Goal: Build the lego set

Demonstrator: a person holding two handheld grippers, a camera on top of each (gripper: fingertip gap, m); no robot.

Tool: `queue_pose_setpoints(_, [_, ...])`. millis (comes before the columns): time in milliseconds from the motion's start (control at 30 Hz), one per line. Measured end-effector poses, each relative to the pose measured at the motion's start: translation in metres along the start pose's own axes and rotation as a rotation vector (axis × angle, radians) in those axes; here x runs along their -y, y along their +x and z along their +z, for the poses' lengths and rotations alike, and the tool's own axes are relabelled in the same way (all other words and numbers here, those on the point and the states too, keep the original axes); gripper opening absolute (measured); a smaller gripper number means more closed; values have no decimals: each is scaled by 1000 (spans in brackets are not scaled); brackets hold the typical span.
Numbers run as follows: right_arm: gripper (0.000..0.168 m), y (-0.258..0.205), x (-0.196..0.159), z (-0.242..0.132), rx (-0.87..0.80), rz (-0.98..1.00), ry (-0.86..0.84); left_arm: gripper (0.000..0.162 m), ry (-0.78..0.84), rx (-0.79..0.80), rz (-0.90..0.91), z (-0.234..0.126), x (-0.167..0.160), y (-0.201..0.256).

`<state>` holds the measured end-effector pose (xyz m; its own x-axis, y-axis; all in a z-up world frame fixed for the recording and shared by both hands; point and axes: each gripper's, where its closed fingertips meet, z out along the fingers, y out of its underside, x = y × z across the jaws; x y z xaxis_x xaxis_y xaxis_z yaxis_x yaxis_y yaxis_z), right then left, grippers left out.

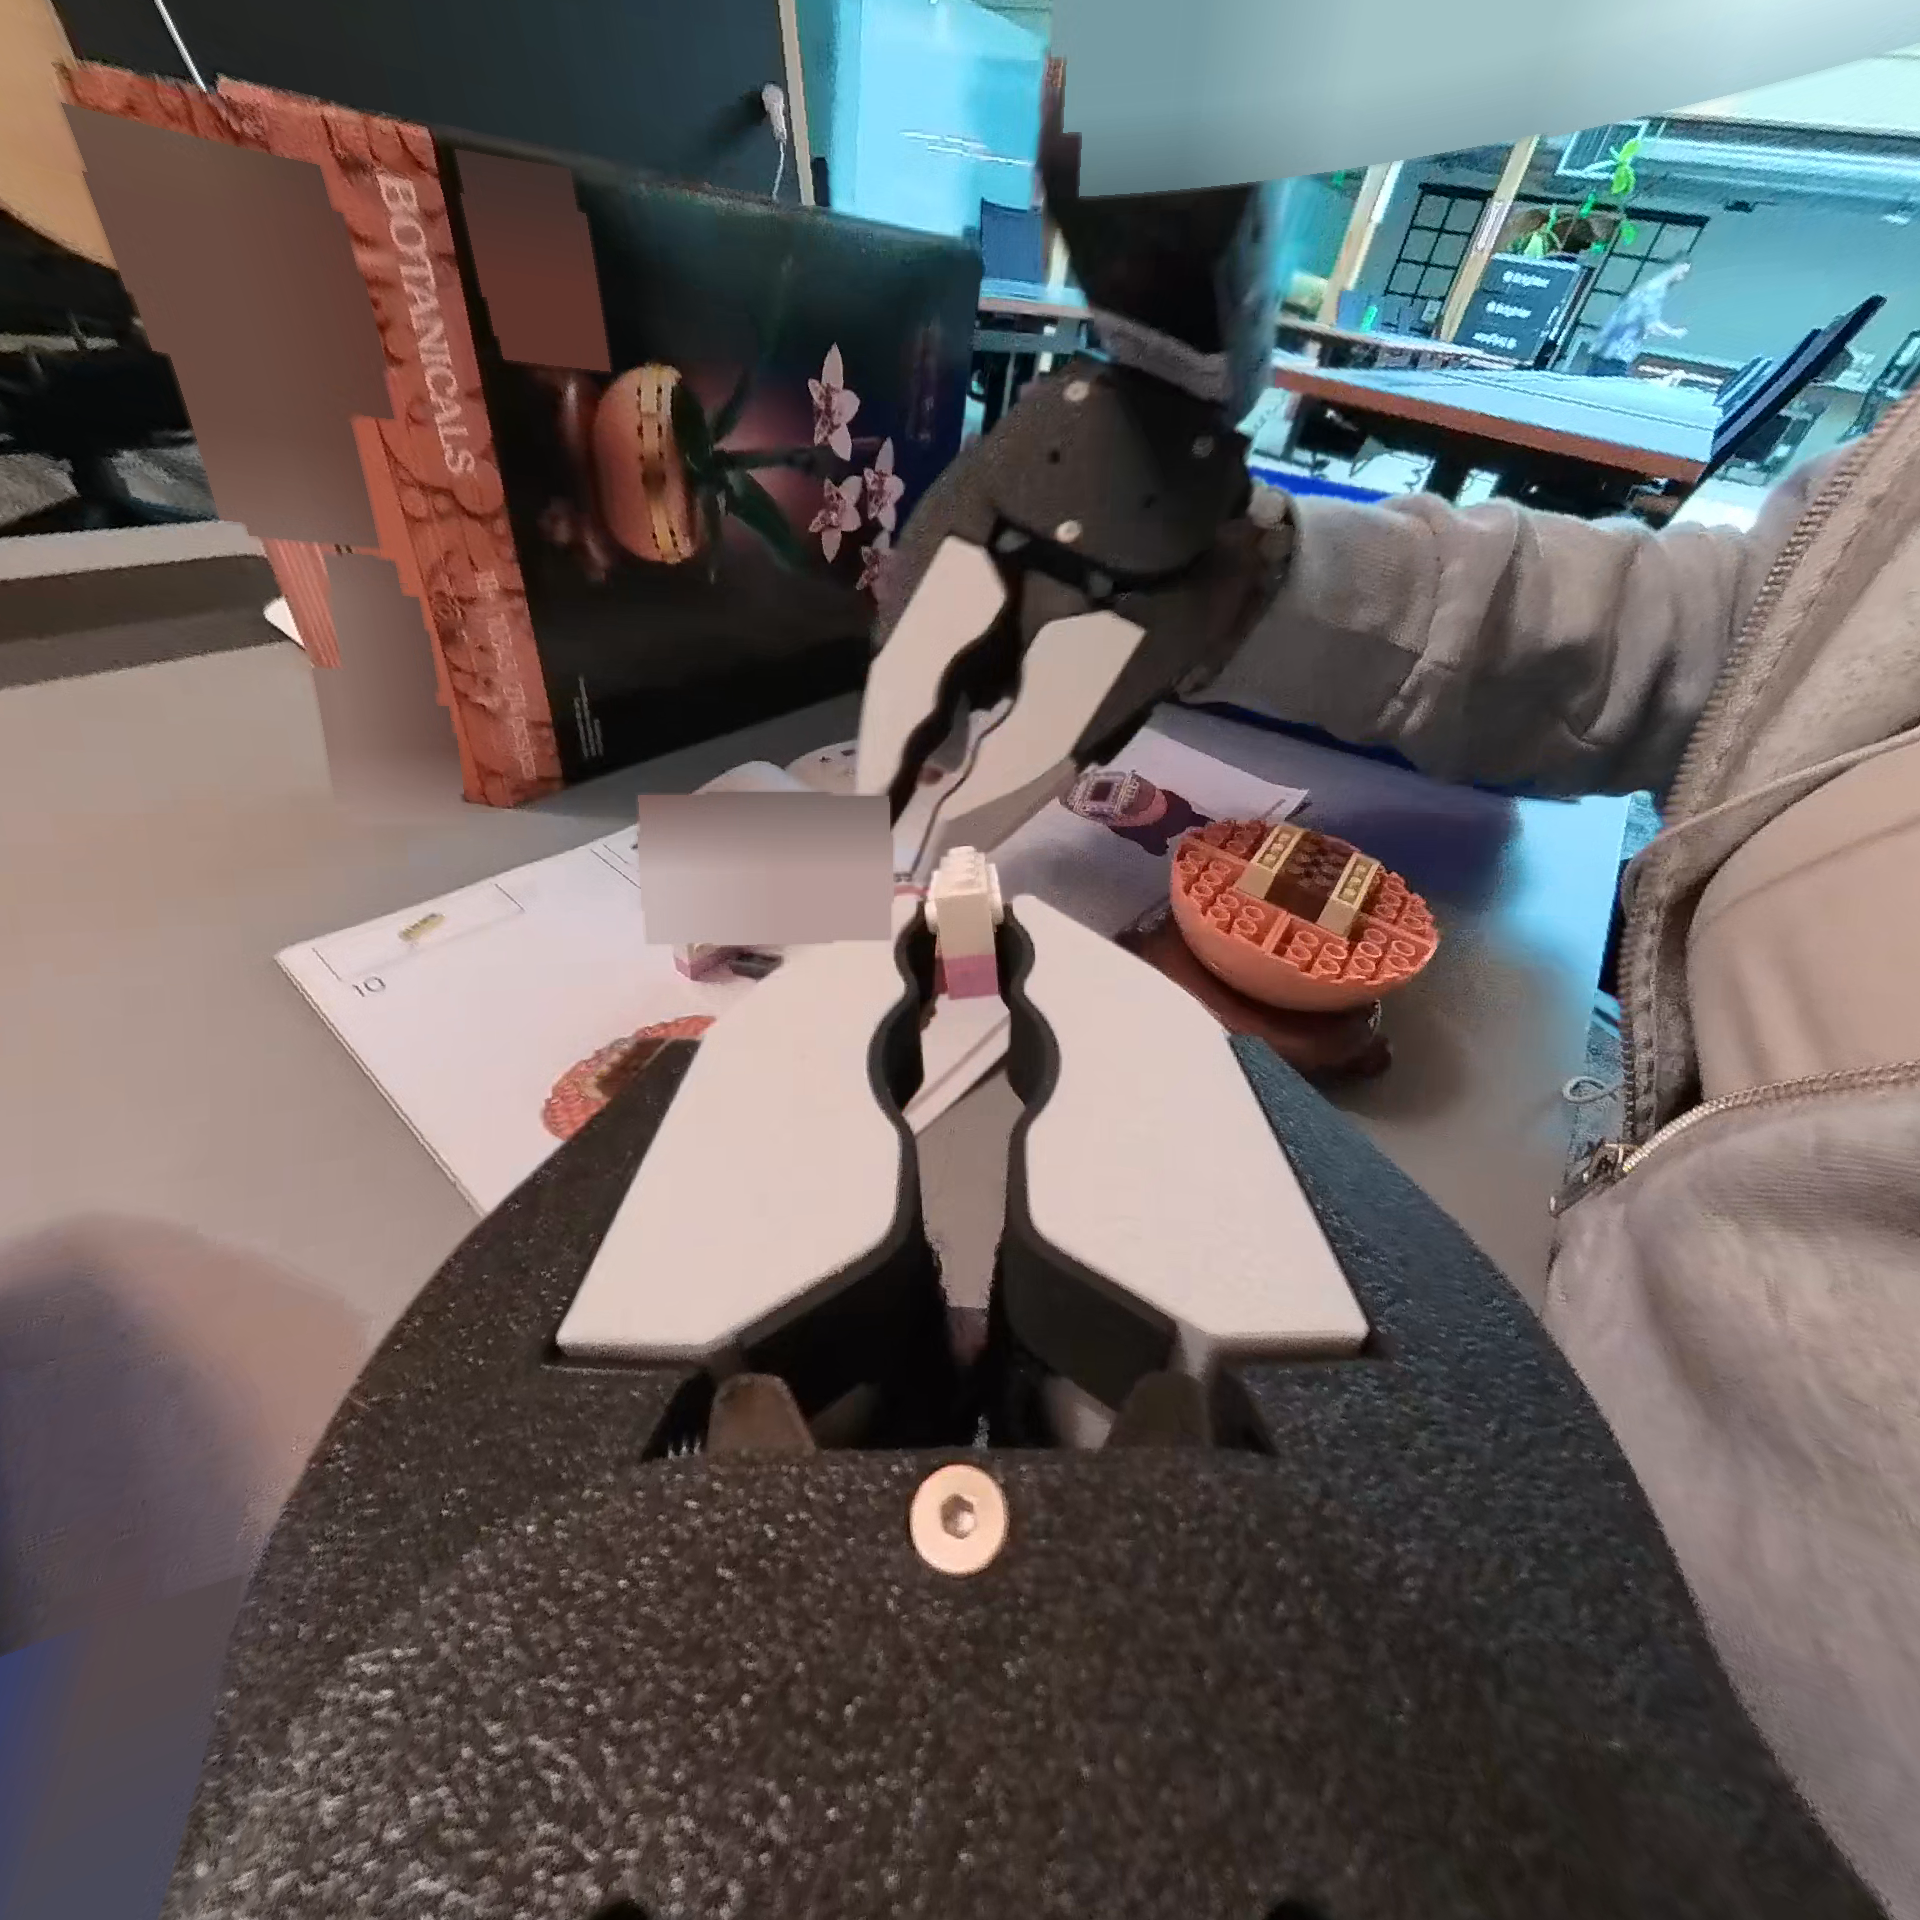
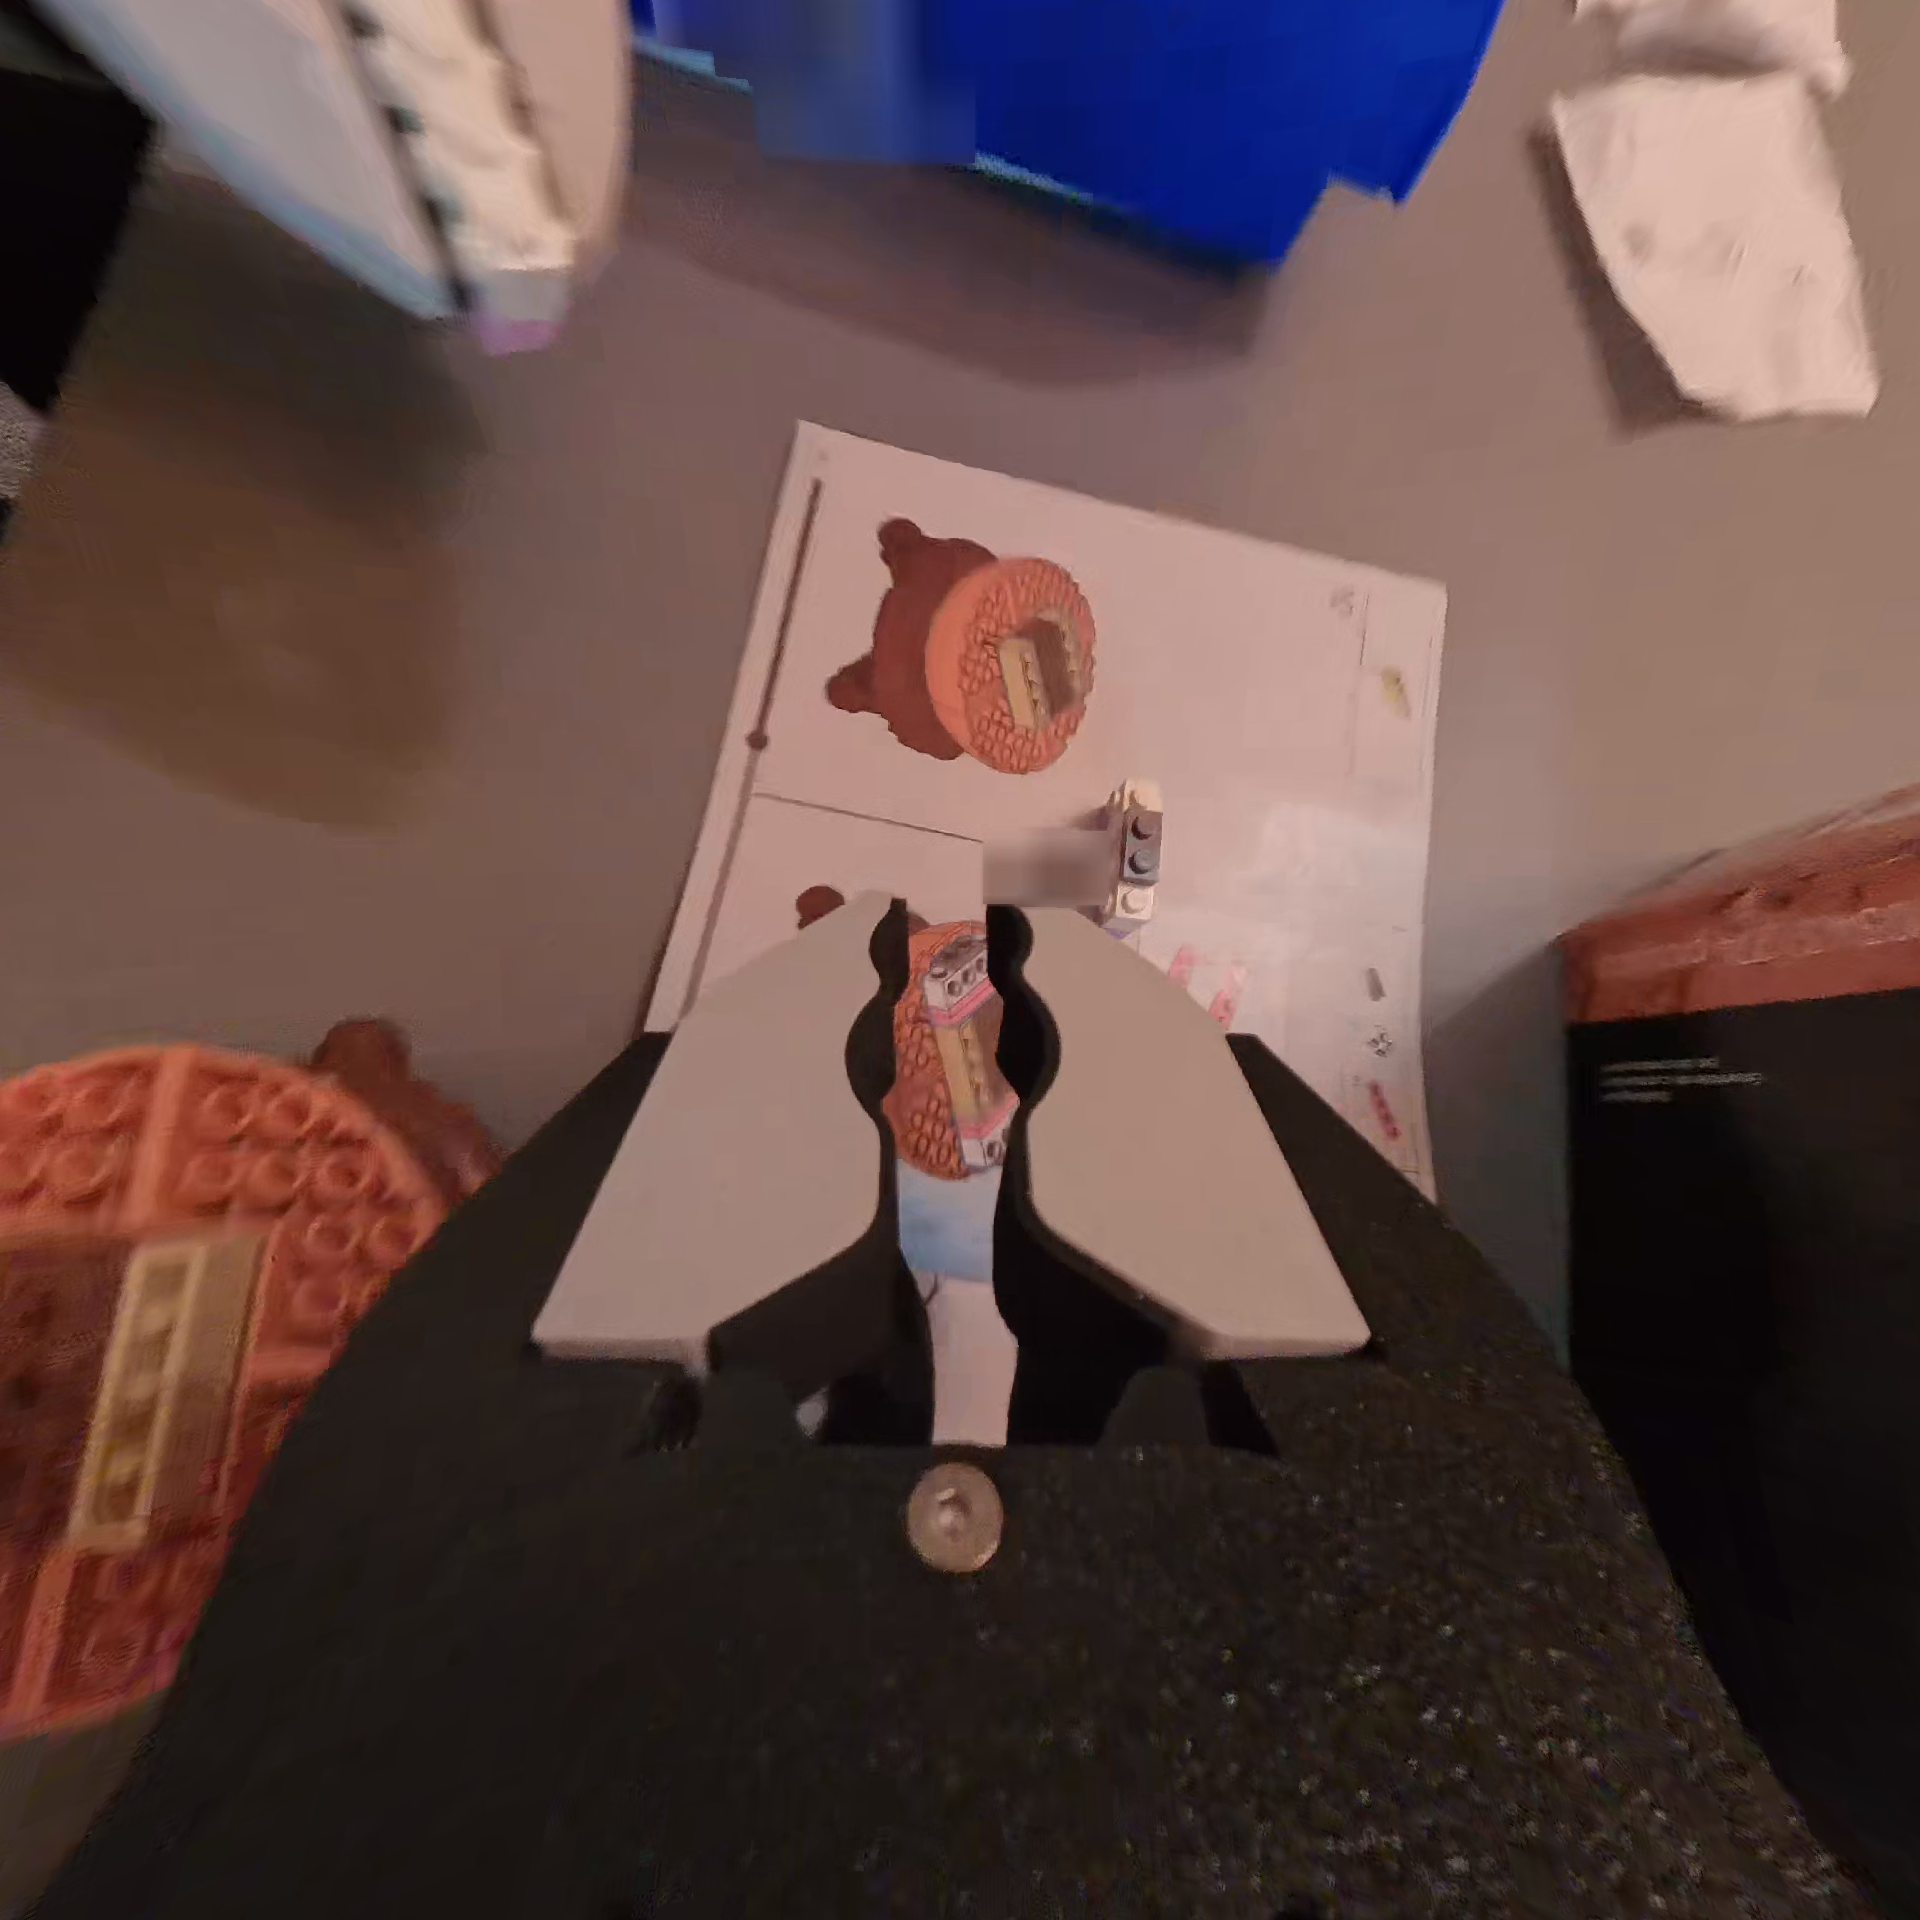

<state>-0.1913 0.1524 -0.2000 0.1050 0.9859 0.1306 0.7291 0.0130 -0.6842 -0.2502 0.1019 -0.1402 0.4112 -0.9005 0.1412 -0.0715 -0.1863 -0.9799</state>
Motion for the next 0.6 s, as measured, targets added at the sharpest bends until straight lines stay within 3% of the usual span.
queue_pose_setpoints(367, [16,19,-11,39,-149,26,-162,10,20,-19,-4,-1,-1,-1])
queue_pose_setpoints(600, [1,22,-17,36,-138,91,-126,10,50,-34,-16,-5,1,0])
